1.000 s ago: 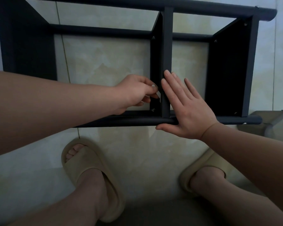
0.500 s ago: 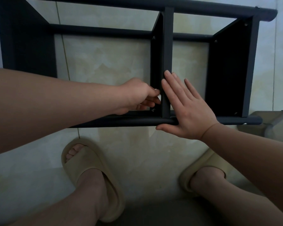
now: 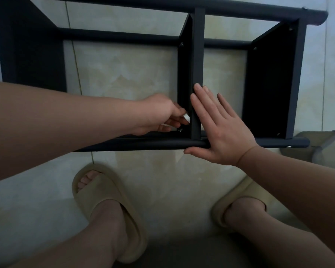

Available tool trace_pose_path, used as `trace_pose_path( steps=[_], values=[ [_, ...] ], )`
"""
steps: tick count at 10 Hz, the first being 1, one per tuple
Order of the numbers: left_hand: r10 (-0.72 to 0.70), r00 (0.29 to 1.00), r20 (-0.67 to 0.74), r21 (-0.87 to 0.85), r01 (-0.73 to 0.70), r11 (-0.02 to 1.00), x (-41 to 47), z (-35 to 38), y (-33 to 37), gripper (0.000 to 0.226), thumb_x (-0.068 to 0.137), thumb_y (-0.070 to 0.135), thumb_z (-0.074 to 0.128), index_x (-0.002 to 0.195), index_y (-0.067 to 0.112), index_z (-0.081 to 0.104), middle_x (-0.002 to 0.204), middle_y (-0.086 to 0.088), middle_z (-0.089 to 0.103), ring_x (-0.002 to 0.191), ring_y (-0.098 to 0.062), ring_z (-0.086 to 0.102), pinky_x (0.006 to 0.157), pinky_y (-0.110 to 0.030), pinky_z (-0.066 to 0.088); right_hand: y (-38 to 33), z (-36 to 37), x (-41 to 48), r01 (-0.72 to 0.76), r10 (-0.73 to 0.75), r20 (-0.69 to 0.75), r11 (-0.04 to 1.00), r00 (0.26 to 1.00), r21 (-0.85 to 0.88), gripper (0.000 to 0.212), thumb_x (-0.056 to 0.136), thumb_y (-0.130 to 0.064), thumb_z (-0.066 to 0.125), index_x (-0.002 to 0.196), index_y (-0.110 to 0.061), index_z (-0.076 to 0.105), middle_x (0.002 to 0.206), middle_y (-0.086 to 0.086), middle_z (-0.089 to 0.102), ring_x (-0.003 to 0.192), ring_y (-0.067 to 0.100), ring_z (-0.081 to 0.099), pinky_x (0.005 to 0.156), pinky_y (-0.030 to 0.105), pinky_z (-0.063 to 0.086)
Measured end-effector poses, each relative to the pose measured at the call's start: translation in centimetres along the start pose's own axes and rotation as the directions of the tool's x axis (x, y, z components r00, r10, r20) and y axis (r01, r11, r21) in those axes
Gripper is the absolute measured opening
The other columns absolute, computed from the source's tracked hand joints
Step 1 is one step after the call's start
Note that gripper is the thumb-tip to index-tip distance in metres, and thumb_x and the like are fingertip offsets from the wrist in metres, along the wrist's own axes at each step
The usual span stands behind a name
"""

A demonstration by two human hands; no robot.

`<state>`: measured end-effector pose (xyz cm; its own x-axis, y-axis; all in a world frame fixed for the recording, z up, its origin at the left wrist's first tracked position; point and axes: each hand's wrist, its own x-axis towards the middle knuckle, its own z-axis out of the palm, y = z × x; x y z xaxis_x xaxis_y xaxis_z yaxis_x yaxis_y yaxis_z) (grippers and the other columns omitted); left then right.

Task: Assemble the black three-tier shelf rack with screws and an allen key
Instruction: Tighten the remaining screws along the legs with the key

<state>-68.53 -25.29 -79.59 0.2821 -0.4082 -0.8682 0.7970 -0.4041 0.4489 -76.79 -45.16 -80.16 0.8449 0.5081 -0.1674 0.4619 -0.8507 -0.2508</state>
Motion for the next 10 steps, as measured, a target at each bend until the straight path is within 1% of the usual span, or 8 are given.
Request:
trace_pose_path(
  steps=[1, 2, 4, 6, 7, 8, 9, 10],
  values=[
    [0.003, 1.000, 0.006, 0.045, -0.003, 0.999, -0.1, -0.4, -0.2, 0.014, 0.102, 0.020, 0.054, 0.092, 0.019, 0.064, 0.079, 0.008, 0.074, 0.082, -0.010, 0.062, 0.070, -0.026, 0.046, 0.0, 0.0, 0.0, 0.000, 0.000, 0.006, 1.000, 1.000, -0.004, 0.111, 0.089, -0.081, 0.044, 0.160, -0.001, 0.012, 0.169, 0.017, 0.007, 0.157, 0.031, 0.007, 0.122, 0.057, 0.022],
    [0.007, 1.000, 0.011, 0.069, -0.008, 0.998, -0.2, -0.7, -0.5, 0.009, 0.101, 0.018, 0.056, 0.097, 0.017, 0.064, 0.081, 0.007, 0.073, 0.082, -0.009, 0.062, 0.069, -0.025, 0.046, 0.0, -0.1, 0.0, -0.002, 0.002, 0.009, 1.000, 1.000, -0.004, 0.111, 0.089, -0.081, 0.044, 0.161, -0.001, 0.012, 0.169, 0.017, 0.006, 0.157, 0.031, 0.007, 0.122, 0.057, 0.022],
    [0.025, 0.999, 0.037, 0.148, -0.030, 0.989, -0.4, -1.2, -1.0, 0.014, 0.100, 0.015, 0.056, 0.090, 0.017, 0.066, 0.080, 0.007, 0.073, 0.082, -0.009, 0.062, 0.072, -0.026, 0.046, 0.0, 0.1, 0.0, -0.001, 0.001, 0.009, 1.000, 1.000, -0.002, 0.111, 0.089, -0.081, 0.043, 0.161, -0.002, 0.011, 0.170, 0.016, 0.006, 0.157, 0.030, 0.006, 0.123, 0.057, 0.021],
    [0.053, 0.997, 0.060, 0.293, -0.068, 0.954, -0.7, -1.4, -1.1, 0.015, 0.100, 0.012, 0.055, 0.090, 0.017, 0.065, 0.082, 0.007, 0.072, 0.085, -0.010, 0.061, 0.076, -0.028, 0.047, 0.0, 0.1, 0.0, -0.005, 0.005, 0.014, 1.000, 1.000, 0.002, 0.111, 0.090, -0.081, 0.042, 0.161, -0.002, 0.011, 0.170, 0.016, 0.005, 0.158, 0.029, 0.005, 0.123, 0.057, 0.021],
    [0.076, 0.994, 0.075, 0.346, -0.098, 0.933, -0.8, -1.6, -1.4, 0.015, 0.099, 0.010, 0.057, 0.090, 0.017, 0.066, 0.083, 0.007, 0.073, 0.082, -0.008, 0.060, 0.074, -0.026, 0.047, 0.0, 0.1, 0.0, -0.006, 0.006, 0.017, 1.000, 1.000, 0.000, 0.111, 0.089, -0.081, 0.043, 0.161, -0.002, 0.012, 0.170, 0.016, 0.005, 0.158, 0.029, 0.004, 0.123, 0.057, 0.021],
    [0.105, 0.991, 0.088, 0.387, -0.131, 0.913, -0.8, -1.7, -1.6, 0.016, 0.098, 0.010, 0.059, 0.088, 0.019, 0.068, 0.077, 0.011, 0.073, 0.075, -0.006, 0.061, 0.072, -0.025, 0.047, 0.0, 0.0, 0.0, -0.006, 0.006, 0.015, 1.000, 1.000, 0.000, 0.111, 0.089, -0.081, 0.043, 0.161, -0.002, 0.012, 0.170, 0.016, 0.005, 0.158, 0.029, 0.005, 0.123, 0.057, 0.021],
    [0.134, 0.987, 0.088, 0.443, -0.159, 0.882, -0.7, -1.8, -1.7, 0.016, 0.096, 0.011, 0.062, 0.086, 0.020, 0.071, 0.079, 0.010, 0.075, 0.074, -0.009, 0.060, 0.074, -0.028, 0.047, 0.0, -0.1, 0.0, -0.007, 0.007, 0.016, 1.000, 1.000, 0.003, 0.111, 0.089, -0.080, 0.044, 0.161, -0.002, 0.012, 0.170, 0.016, 0.006, 0.158, 0.029, 0.005, 0.123, 0.057, 0.021],
    [0.160, 0.983, 0.090, 0.490, -0.184, 0.852, -0.6, -1.7, -2.0, 0.015, 0.094, 0.012, 0.064, 0.084, 0.020, 0.072, 0.079, 0.007, 0.074, 0.061, -0.001, 0.057, 0.068, -0.026, 0.043, -0.1, -0.1, 0.0, -0.006, 0.006, 0.021, 1.000, 1.000, 0.002, 0.111, 0.089, -0.080, 0.044, 0.161, -0.002, 0.012, 0.170, 0.016, 0.006, 0.158, 0.030, 0.005, 0.122, 0.057, 0.022]
  ],
)
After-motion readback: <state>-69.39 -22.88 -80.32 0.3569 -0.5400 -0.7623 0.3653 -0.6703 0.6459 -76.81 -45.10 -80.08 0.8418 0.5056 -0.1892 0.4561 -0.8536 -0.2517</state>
